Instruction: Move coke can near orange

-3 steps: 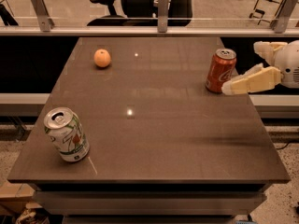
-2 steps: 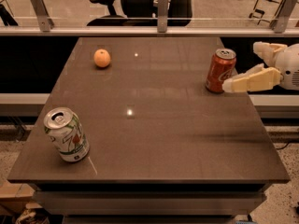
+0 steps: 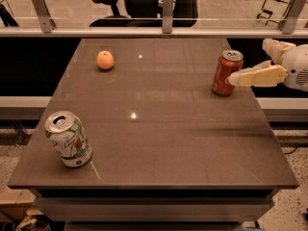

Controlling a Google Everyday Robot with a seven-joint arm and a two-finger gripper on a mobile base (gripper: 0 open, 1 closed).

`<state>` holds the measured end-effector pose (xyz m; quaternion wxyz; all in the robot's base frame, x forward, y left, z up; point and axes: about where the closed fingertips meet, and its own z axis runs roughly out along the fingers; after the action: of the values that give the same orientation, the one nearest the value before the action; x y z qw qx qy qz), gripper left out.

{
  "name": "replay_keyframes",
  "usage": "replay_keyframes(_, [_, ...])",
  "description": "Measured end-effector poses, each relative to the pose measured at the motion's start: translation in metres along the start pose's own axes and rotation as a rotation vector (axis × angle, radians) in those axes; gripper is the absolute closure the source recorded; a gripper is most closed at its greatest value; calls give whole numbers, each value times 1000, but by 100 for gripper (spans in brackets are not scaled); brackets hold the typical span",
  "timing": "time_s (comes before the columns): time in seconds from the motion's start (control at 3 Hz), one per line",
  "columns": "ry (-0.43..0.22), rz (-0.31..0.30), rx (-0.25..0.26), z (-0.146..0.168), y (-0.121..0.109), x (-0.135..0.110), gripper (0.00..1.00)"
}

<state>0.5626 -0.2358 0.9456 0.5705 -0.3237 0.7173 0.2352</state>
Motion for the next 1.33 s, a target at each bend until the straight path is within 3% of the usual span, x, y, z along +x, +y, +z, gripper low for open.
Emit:
replay_keyframes(0.67, [35,55,39,17,-19,15,0])
replay_keyframes(1.33, [144,88,0,52,-19,27,0])
